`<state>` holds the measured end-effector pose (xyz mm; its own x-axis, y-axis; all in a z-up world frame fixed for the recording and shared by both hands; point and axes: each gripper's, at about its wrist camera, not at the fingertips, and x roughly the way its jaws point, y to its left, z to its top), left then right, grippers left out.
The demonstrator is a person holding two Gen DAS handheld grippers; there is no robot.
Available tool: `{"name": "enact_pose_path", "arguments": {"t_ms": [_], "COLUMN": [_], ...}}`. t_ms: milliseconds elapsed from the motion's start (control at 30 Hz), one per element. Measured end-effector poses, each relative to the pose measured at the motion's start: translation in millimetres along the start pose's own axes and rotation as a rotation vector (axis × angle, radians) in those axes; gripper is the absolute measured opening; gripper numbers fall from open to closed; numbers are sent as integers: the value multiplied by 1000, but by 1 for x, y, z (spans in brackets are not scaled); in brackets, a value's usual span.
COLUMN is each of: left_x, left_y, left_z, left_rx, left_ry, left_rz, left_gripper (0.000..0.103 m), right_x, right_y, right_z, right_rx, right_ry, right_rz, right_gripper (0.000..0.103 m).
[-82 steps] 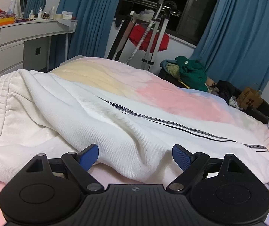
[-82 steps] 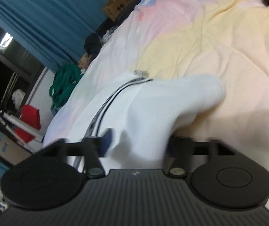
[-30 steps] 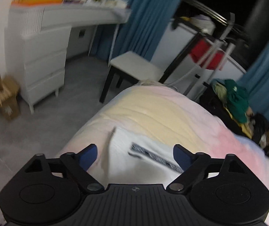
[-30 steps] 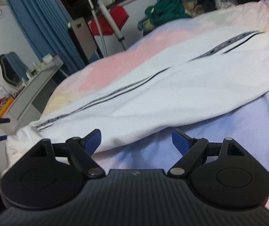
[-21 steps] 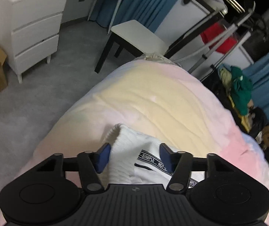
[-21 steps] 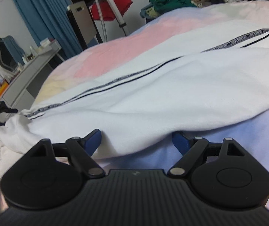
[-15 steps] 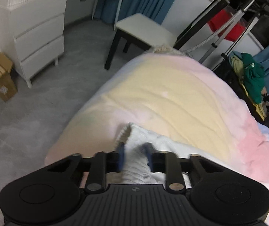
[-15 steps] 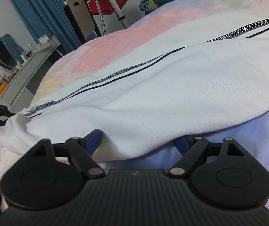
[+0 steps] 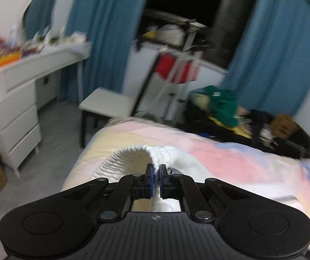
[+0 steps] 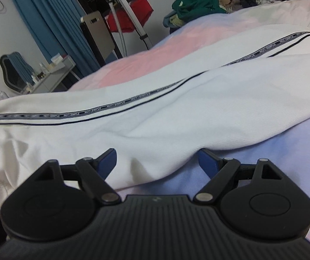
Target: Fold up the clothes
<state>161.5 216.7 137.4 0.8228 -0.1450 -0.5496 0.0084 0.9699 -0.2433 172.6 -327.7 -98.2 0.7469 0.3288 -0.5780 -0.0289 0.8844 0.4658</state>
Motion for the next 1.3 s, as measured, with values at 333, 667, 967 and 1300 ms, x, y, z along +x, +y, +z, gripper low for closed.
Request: {"name": "enact_pose_path", "arguments": {"t_ms": [333,667,967,1300], "left_x": [-104,-110,-107,-9], "left_y": [-58,-56,38,164], "left_z": [-160,-268,-232,-192], "left_rx": [88,30,-349,-738], "left_ry": [118,305,253,305], "left_rz": [-106,-175,-290,-179], "left_gripper": [5,22,68,75], "right_x": [-33,-34,-31,-25], "right_y": [-4,2,3,-1], "right_z": [-2,-11,-14,-15], "right_rx": [47,27,33,55], "right_ry": [-45,-19,-17,-4], "right_rz": [67,49,27,28], "right_gripper": [84,84,84,84]}}
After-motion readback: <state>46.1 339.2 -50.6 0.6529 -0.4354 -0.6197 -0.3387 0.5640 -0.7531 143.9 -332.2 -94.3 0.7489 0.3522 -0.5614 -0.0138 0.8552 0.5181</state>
